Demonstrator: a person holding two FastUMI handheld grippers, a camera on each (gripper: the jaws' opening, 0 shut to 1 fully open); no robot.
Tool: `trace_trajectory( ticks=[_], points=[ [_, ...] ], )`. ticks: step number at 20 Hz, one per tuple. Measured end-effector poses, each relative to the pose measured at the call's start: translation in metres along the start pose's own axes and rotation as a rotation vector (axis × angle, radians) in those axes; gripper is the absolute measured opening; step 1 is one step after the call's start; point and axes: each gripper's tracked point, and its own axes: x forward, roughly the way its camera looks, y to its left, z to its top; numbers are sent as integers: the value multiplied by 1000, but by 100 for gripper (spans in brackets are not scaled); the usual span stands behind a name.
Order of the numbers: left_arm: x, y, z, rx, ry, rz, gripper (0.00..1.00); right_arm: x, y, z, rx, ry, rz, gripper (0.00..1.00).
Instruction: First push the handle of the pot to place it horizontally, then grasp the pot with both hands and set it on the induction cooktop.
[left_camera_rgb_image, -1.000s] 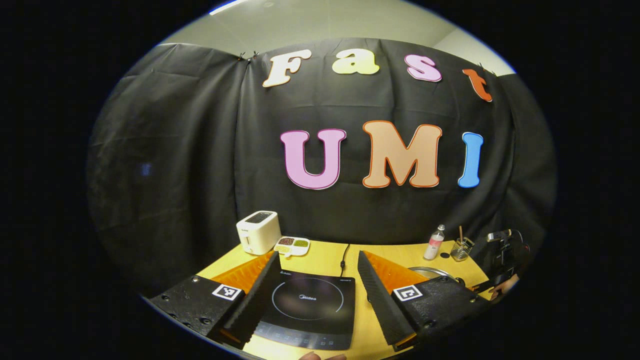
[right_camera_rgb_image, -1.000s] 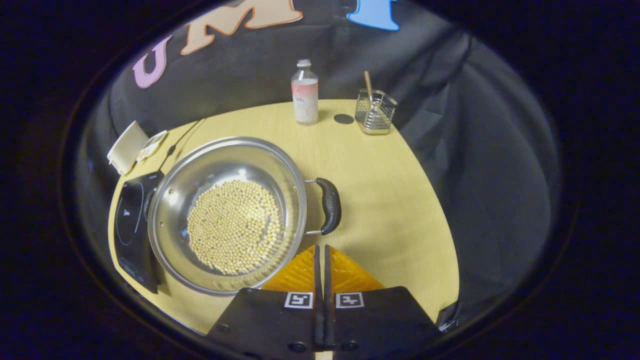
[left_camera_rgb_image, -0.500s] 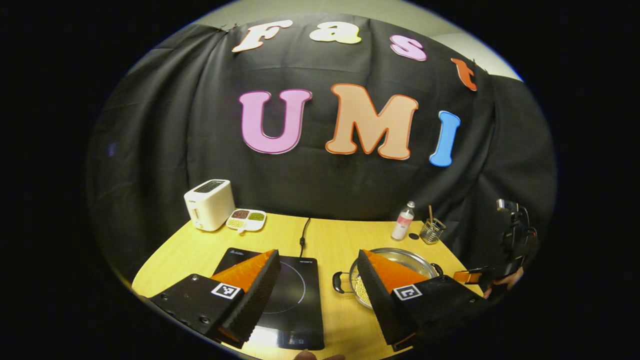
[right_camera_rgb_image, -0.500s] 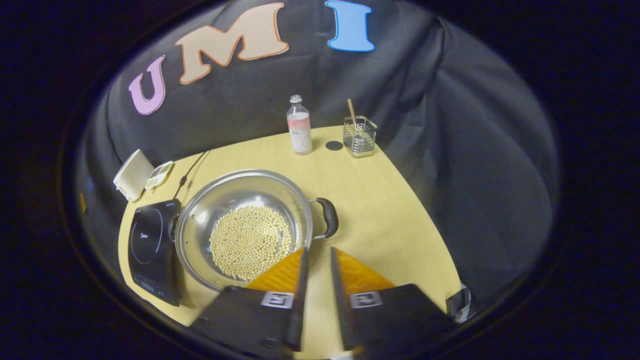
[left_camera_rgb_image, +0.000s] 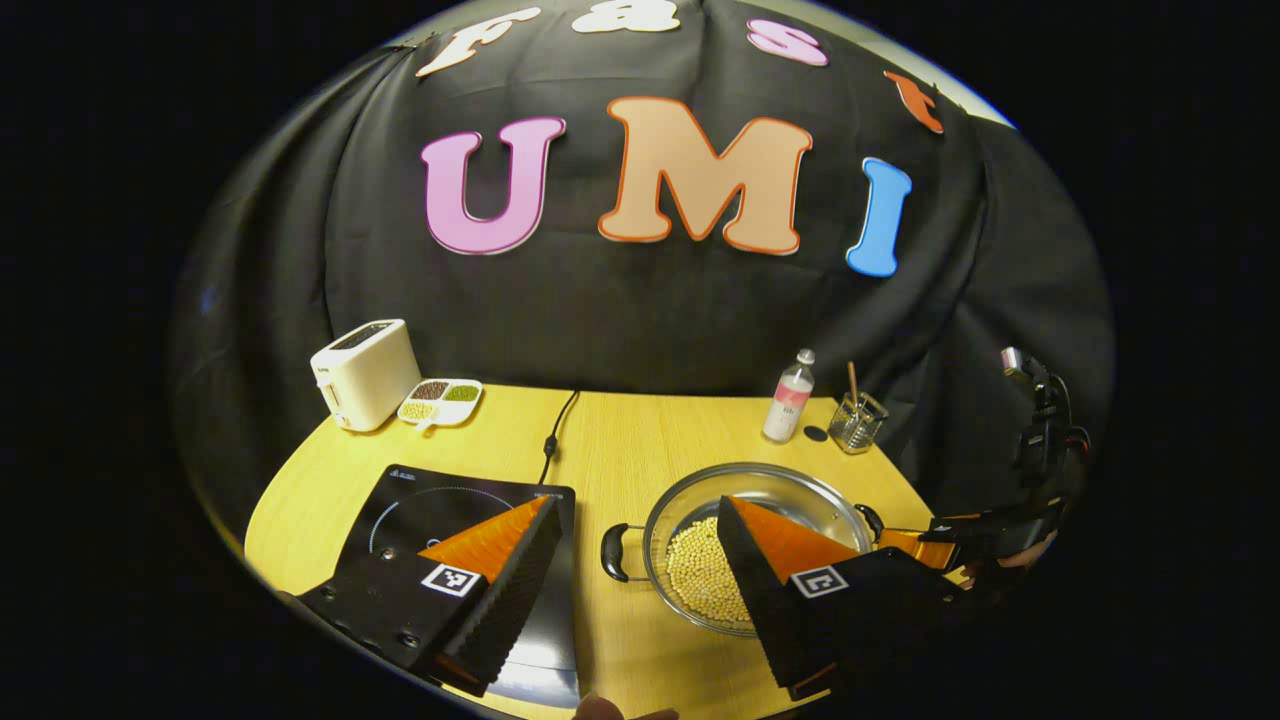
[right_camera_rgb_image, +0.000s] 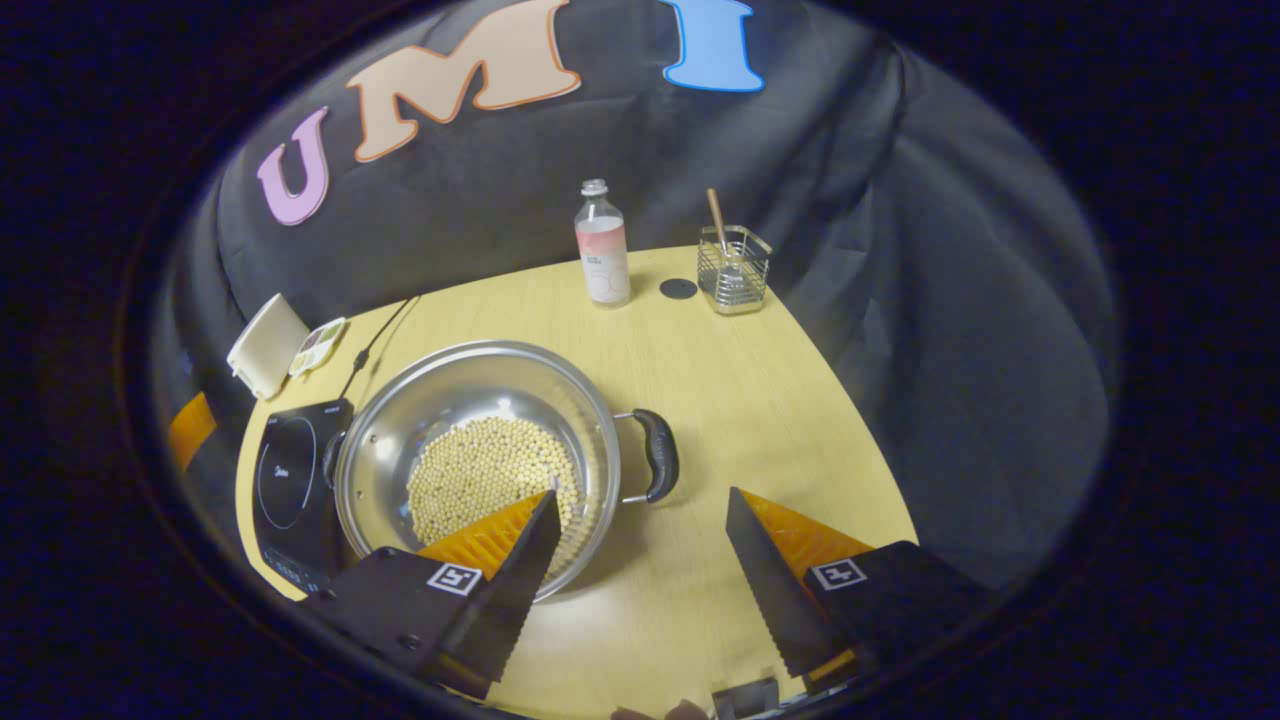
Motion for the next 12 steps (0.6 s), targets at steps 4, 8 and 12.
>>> trace_trajectory(
  ticks=[4,8,12],
  points=[
    [26,-5,-20,1,75,48,98,26,-1,2,6,31,29,94],
    [48,-5,-44,28,156,69,98,42,5,1,-11,41,46,94],
    [67,3,-71,20,249,92,98,54,8,3,-34,35,43,94]
  ],
)
